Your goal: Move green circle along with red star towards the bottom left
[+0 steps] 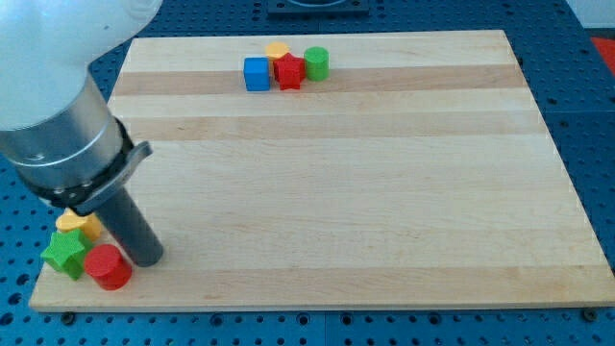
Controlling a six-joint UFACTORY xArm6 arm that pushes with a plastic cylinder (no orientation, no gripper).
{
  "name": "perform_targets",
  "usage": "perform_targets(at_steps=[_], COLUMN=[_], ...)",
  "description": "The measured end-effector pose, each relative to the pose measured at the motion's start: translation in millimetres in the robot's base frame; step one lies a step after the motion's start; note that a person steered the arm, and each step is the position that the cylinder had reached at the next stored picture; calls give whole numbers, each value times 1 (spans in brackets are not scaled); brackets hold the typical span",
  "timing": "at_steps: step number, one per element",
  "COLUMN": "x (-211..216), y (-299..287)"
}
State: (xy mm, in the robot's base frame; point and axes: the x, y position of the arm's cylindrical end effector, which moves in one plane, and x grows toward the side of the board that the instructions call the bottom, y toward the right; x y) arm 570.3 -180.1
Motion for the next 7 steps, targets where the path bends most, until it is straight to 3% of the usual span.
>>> perform_targets(at_steps=[3,4,5,7], x=[-110,-138,-192,-296], y=[173,189,221,228])
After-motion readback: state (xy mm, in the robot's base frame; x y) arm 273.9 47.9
